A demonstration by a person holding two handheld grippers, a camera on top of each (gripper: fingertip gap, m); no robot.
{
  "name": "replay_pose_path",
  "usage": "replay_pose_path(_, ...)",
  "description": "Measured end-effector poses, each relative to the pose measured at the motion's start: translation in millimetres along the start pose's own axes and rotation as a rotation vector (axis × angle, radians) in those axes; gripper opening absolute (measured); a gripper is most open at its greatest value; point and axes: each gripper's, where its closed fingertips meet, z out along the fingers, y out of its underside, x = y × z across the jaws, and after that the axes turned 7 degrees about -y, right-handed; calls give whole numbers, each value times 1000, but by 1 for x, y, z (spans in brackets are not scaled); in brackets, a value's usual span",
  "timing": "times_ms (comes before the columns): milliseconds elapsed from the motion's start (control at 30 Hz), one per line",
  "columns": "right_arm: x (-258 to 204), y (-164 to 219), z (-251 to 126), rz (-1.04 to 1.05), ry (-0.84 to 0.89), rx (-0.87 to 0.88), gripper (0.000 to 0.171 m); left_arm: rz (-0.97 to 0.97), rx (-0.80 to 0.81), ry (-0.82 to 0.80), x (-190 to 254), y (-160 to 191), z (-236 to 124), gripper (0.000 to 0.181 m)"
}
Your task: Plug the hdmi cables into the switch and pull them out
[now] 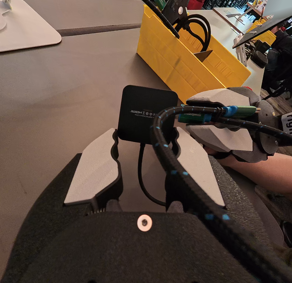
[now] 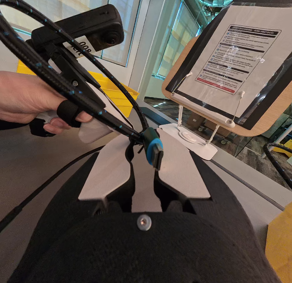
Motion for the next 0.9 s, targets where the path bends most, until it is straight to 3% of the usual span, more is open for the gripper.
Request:
replay_pose_path(567, -2, 14, 5, 129, -88, -57, 24, 13, -56, -61, -11, 7, 0, 65)
replay_pose_path(900, -5, 20, 6, 38, -111, -142, 25, -1, -89, -35, -11, 14, 4, 65)
